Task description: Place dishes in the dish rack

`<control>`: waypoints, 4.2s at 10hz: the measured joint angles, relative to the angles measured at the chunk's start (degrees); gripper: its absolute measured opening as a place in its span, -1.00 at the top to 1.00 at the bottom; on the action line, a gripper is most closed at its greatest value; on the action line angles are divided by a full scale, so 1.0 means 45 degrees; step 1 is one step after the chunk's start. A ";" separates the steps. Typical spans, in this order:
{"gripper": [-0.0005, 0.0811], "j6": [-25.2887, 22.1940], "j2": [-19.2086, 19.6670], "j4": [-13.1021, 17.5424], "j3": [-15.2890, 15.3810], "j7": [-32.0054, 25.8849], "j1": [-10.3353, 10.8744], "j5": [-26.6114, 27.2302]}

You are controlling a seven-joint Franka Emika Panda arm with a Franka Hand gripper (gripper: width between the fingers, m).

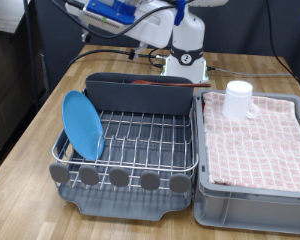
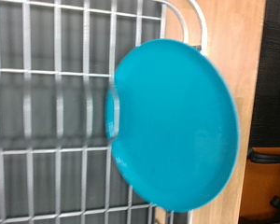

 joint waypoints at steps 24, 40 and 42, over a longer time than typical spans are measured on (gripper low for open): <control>-0.98 -0.3279 -0.2617 -0.0780 0.5343 0.2362 0.2589 0.3622; -0.98 -0.2982 0.0051 -0.0543 0.6092 -0.0952 0.2608 0.4530; -0.98 -0.2538 0.0452 -0.0583 0.6254 -0.0953 0.2608 0.4465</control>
